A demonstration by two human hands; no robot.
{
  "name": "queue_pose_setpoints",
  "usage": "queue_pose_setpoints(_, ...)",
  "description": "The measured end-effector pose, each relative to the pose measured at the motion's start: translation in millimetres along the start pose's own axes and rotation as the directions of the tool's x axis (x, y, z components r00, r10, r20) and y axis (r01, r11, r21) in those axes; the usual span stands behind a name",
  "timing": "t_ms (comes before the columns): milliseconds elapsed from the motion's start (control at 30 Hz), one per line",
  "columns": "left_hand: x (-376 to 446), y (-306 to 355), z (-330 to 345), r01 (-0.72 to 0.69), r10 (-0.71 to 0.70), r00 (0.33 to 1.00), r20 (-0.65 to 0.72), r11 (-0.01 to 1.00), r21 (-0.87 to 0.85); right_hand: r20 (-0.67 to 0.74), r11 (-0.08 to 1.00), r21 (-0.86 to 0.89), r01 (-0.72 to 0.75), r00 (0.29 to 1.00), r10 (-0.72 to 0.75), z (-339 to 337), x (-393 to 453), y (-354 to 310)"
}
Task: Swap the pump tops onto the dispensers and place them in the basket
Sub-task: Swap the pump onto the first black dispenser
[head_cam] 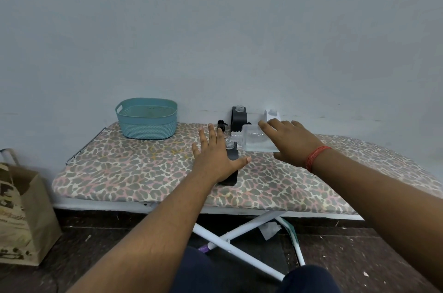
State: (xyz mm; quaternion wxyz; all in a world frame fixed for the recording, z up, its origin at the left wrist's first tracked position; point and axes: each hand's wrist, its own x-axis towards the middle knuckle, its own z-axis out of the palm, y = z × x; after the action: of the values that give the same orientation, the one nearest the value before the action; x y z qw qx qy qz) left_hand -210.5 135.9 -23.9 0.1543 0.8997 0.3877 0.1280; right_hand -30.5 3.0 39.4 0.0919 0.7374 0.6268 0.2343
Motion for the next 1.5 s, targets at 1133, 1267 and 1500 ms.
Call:
queue_pose_setpoints(1133,-13.6,63.8,3.4,-0.478,0.552,0.811,-0.195,0.817,0.324,0.040,0.138,0.962,-0.236,0.621,0.782,76.7,-29.0,-27.9)
queue_pose_setpoints(1267,-12.6,81.9,24.1,-0.492,0.551,0.823,-0.138,0.813,0.311,0.051,0.091,0.972,-0.217,0.573,0.818,85.8,-38.6,-27.0)
queue_pose_setpoints(1500,-12.1,84.0,54.5,-0.441,0.470,0.881,-0.052,0.857,0.265,0.068,0.064,0.978,-0.200,0.592,0.803,94.0,-50.3,-24.7)
